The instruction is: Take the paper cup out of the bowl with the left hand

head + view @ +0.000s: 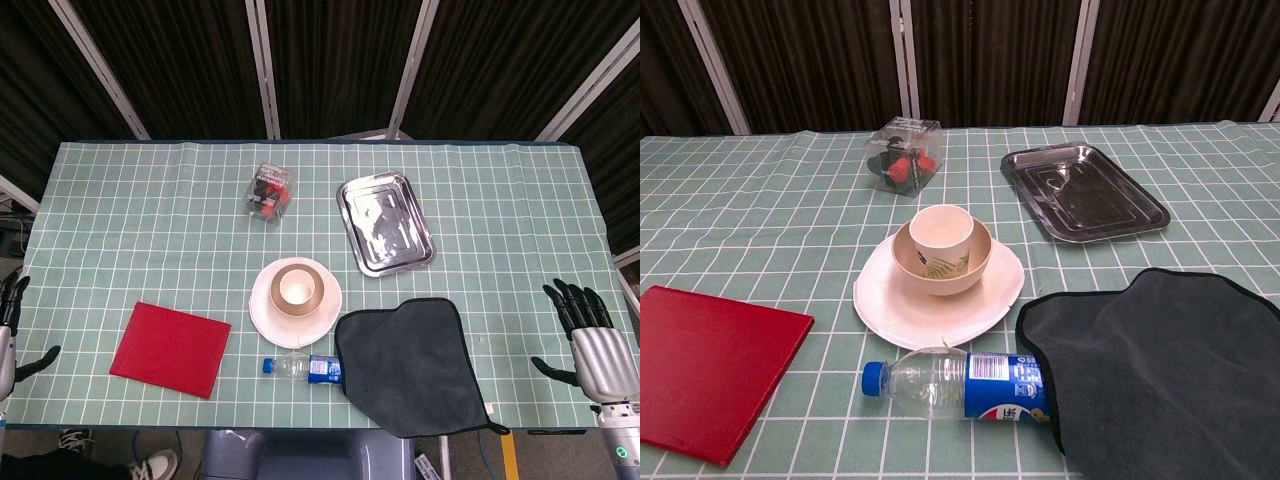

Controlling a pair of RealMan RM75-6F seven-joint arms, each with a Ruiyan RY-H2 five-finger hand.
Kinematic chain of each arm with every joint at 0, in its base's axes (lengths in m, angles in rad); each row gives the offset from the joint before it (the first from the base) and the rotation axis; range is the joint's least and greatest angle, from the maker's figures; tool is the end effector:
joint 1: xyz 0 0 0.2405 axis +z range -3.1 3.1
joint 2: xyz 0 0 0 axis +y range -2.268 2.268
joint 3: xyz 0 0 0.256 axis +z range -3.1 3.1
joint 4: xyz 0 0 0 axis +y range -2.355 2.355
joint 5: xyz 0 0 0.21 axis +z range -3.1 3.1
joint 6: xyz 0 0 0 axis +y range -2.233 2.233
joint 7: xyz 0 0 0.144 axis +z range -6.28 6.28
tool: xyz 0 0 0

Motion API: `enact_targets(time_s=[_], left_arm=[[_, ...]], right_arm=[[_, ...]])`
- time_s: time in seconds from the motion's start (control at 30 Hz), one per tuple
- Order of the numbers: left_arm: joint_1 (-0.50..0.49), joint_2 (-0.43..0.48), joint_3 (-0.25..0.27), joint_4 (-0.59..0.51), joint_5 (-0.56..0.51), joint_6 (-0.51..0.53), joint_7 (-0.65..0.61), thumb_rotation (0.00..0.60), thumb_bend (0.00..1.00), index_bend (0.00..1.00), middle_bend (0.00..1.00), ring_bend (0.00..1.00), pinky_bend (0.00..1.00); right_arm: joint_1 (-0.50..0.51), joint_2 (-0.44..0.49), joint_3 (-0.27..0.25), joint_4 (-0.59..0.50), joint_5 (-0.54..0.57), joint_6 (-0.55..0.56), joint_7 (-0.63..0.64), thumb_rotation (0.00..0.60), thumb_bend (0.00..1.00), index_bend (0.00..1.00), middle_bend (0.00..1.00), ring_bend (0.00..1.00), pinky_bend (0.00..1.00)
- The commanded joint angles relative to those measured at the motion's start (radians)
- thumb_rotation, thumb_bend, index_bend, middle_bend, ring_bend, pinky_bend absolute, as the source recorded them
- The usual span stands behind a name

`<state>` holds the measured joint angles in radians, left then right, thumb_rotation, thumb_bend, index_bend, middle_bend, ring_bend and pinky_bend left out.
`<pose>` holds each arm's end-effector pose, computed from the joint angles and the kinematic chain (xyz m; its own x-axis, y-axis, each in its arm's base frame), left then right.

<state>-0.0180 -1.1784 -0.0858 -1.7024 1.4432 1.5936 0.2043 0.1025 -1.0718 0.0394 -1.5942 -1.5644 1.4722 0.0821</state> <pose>-0.2996 0.1655 0.1554 0.4468 -0.0899 0.8901 0.8922 0.1190 -0.4358 -0.3082 -0.1845 0.1692 0.3861 -0.0191 0.9223 -0.9198 -0.0842 0.3833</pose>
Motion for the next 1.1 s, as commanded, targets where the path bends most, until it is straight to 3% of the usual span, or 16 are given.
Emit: enact_targets(time_s=[0.03,0.5,0.87,1.1], left_arm=[[0.000,0.000,0.001,0.000,0.001,-0.001,0.001,0.600,0.14,0.00,0.00,0.00,0.00],[-0.066,-0.024,-0.015,-0.009,0.020,-0.073,0.032,0.600,0.14,0.02,0.00,0.00,0.00],[-0.294,-0.144,-0.110,-0.027,-0.019,-0.296,0.199,0.600,0.14,0.34,0.00,0.00,0.00],[-0.444,-0.273,-0.157,0.022,-0.099,-0.440,0.288,0.600,0.19,0.43,0.00,0.00,0.00]], right_arm=[[0.000,0.000,0.000,0.000,-0.001,0.001,0.001,0.600,0.03,0.04,0.00,0.00,0.00],[-0.003,0.008,0.004,-0.009,0.005,0.007,0.012,0.600,0.03,0.04,0.00,0.00,0.00],[-0.008,0.029,0.009,-0.012,0.006,0.017,0.061,0.600,0.03,0.04,0.00,0.00,0.00],[-0.012,0.046,0.013,-0.013,0.008,0.025,0.108,0.600,0.03,0.04,0.00,0.00,0.00]])
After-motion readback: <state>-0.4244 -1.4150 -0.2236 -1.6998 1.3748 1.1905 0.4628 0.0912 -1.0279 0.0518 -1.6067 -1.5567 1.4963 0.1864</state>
